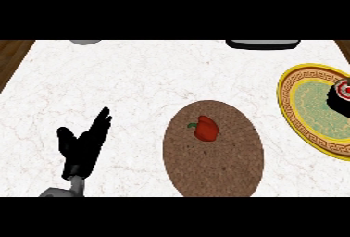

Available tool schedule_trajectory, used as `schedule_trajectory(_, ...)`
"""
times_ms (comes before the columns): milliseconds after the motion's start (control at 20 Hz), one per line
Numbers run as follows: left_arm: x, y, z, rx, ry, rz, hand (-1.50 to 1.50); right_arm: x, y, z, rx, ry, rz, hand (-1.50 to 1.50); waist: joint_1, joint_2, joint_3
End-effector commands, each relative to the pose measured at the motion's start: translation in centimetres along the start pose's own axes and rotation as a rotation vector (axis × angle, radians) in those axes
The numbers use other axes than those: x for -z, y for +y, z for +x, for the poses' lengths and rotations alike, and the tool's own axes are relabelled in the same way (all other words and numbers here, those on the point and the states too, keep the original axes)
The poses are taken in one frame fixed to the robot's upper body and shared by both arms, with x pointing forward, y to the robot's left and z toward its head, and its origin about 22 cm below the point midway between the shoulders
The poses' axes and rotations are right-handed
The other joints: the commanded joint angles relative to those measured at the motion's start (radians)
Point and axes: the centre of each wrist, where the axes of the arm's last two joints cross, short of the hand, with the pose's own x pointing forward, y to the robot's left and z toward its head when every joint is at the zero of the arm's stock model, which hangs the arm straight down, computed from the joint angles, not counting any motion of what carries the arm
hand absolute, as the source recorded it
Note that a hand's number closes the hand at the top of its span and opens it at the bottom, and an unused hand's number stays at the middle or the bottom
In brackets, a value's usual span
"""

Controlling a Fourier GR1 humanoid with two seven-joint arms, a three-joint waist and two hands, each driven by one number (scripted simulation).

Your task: Pick the cupcake from the placemat and place it in the plate

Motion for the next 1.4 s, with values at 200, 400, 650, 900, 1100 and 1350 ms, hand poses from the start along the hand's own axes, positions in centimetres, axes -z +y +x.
schedule_trajectory(200, 0.1, 1.1, -1.8, 0.008, 0.067, -0.021, 0.0, 4.6, -0.6, -5.3, -0.117, 0.204, 0.144, 1.5, 0.013, 0.012, -0.007)
schedule_trajectory(400, 0.5, -0.5, -0.4, 0.002, 0.04, -0.038, 0.0, 3.9, 1.0, -7.3, -0.191, 0.215, 0.321, -1.5, 0.045, 0.022, -0.003)
schedule_trajectory(650, -0.2, -1.4, -2.4, 0.0, 0.061, -0.016, 0.0, 4.4, 1.5, -8.0, -0.01, 0.146, 0.381, -1.5, 0.019, 0.013, -0.003)
schedule_trajectory(900, 0.4, -1.0, -1.8, 0.007, 0.052, -0.005, 0.0, 4.6, 2.2, -7.8, 0.204, 0.096, 0.244, -1.5, 0.012, 0.015, -0.003)
schedule_trajectory(1100, 0.6, -0.3, -1.0, -0.021, 0.053, 0.009, 0.0, 6.1, -0.6, -9.2, 0.325, 0.121, 0.173, -1.5, 0.001, 0.009, -0.004)
schedule_trajectory(1350, -1.0, 1.4, -2.3, -0.01, 0.07, 0.001, 0.0, 6.4, -4.2, -12.0, 0.412, 0.179, 0.198, -1.5, -0.001, 0.006, -0.005)
